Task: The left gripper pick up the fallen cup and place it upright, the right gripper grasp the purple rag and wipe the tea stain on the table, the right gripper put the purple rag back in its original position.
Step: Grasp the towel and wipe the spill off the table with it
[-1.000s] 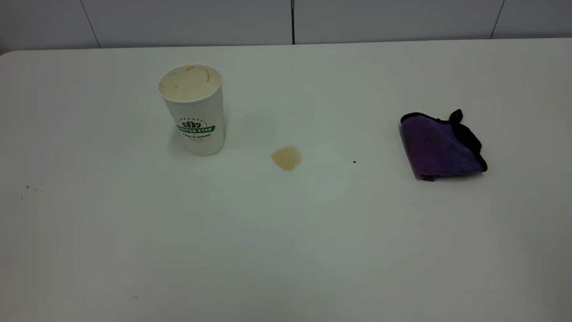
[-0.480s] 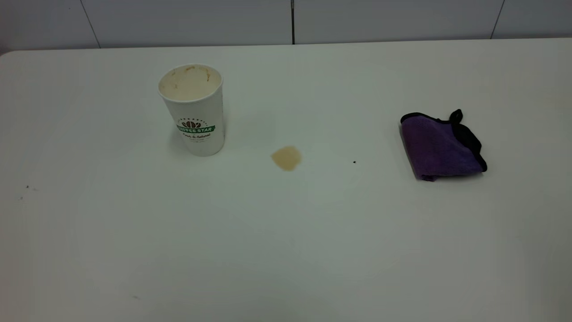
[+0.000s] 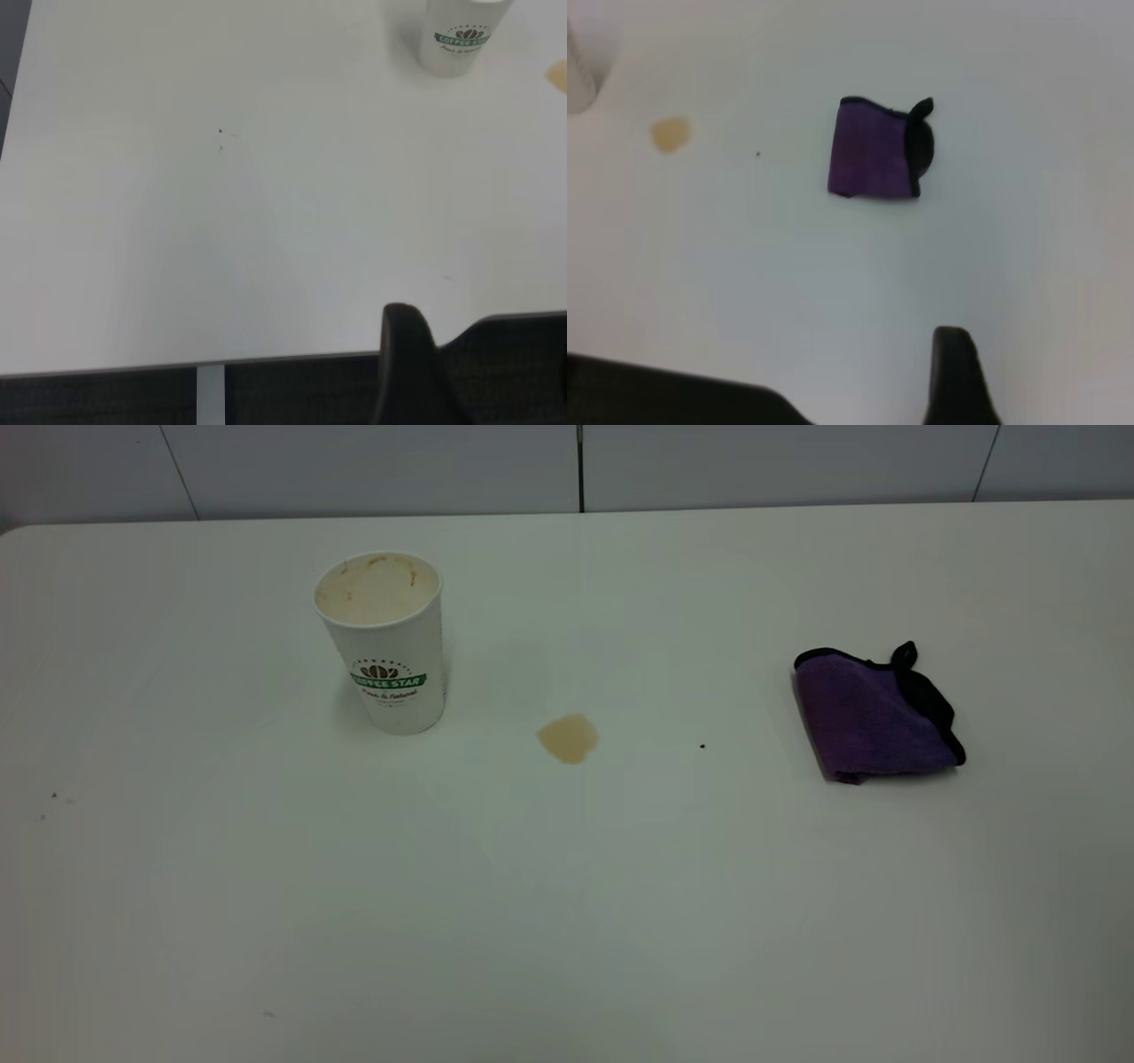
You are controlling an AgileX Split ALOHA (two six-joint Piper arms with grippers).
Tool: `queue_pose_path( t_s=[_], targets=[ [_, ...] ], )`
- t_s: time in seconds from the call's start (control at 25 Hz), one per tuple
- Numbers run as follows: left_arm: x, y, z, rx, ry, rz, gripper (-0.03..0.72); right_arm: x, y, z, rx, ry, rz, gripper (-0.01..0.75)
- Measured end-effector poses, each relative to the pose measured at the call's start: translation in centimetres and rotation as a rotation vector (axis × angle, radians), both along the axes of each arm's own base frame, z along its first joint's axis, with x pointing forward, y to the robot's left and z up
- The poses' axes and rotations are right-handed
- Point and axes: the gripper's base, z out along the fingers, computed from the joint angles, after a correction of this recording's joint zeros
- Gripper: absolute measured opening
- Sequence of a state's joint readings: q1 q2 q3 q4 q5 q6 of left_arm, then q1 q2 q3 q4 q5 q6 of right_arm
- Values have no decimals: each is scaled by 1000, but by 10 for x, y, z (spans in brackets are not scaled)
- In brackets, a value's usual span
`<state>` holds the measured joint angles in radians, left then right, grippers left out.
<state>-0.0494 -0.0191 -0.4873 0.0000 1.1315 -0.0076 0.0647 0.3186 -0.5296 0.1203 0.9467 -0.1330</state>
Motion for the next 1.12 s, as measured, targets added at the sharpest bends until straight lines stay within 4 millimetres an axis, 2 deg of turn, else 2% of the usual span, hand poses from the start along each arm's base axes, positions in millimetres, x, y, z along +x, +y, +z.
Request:
queue_pose_path(
  t_s=[0.08,0.16,0.48,0.64,0.88,1.12],
  targets=[
    [0,0,0,0,0,0,443,24,5,-3,6,56,43,595],
    [0,0,0,0,1,0,443,49,11,-8,30,102,83,622],
    [0,0,0,1,1,-1,443,154,20,-50,-13,311,160,610],
    [0,0,0,1,1,-1,443,201,26,-81,-35,428,178,598],
    [0,0,0,1,1,-1,442,266,55,-133,-77,519,246,590],
    [0,0,0,1,1,-1,442,321,68,-190,-99,608,242,591]
  ],
)
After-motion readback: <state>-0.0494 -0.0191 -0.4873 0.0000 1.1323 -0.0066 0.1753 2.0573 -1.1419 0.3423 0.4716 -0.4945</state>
